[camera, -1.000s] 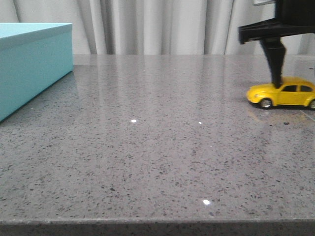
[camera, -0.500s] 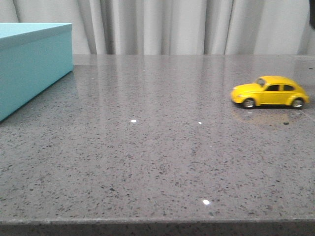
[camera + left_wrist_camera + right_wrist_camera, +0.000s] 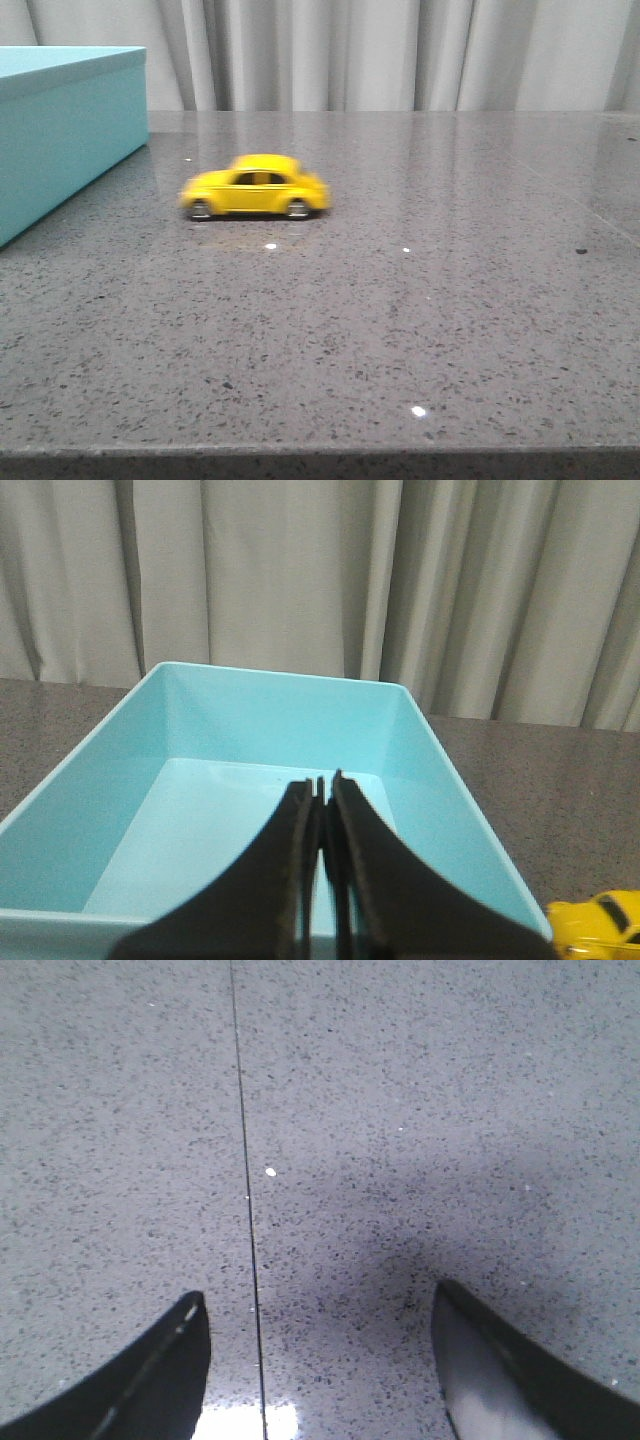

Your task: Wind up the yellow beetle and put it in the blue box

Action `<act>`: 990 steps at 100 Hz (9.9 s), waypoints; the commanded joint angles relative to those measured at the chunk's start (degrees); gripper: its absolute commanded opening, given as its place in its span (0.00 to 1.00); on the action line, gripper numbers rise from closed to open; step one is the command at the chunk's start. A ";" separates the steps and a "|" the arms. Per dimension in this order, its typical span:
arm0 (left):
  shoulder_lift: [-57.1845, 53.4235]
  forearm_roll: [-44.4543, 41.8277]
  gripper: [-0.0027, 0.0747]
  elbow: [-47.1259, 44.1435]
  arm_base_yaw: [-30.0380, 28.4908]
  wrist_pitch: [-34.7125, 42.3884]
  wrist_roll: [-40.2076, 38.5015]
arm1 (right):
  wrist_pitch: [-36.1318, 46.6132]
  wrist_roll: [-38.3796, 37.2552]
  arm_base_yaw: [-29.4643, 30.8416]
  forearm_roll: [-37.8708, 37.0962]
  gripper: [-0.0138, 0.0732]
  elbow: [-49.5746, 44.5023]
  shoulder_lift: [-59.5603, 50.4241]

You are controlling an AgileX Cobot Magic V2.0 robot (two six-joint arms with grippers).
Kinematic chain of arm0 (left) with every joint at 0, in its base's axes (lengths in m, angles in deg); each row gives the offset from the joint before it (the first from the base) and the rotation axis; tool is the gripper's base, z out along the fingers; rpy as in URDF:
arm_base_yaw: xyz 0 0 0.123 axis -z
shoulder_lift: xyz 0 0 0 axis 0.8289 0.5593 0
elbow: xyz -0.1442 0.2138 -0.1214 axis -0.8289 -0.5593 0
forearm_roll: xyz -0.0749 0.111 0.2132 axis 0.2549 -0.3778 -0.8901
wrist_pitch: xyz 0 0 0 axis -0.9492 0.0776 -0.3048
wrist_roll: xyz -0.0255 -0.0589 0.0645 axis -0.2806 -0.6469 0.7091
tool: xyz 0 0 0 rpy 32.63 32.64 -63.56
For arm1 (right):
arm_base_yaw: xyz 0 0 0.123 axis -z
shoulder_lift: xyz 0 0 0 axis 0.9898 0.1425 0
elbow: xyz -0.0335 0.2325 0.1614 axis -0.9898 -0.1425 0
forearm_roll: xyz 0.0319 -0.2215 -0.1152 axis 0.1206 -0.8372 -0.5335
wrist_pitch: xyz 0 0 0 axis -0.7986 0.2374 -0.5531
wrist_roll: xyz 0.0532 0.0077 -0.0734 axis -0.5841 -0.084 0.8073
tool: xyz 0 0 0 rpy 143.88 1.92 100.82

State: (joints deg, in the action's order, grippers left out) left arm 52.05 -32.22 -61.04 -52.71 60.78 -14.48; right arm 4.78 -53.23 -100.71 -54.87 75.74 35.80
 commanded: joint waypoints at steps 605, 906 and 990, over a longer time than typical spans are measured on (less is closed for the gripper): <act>79.89 -13.83 0.59 72.55 -2.82 -55.19 7.05 | 15.29 1.20 -0.06 1.94 0.71 -6.88 -16.05; -18.30 -4.10 0.01 -15.95 -2.82 -1.25 5.05 | 39.72 6.22 -0.06 -4.82 0.08 -40.66 -45.61; -21.14 -4.65 0.01 -19.27 -2.82 -4.16 0.97 | 39.79 6.22 -0.06 -4.82 0.08 -40.79 -45.72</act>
State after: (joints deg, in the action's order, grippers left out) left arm 32.74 -37.07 -79.13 -55.30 52.34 -12.98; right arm 40.12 -47.49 -100.71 -58.43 33.52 -10.31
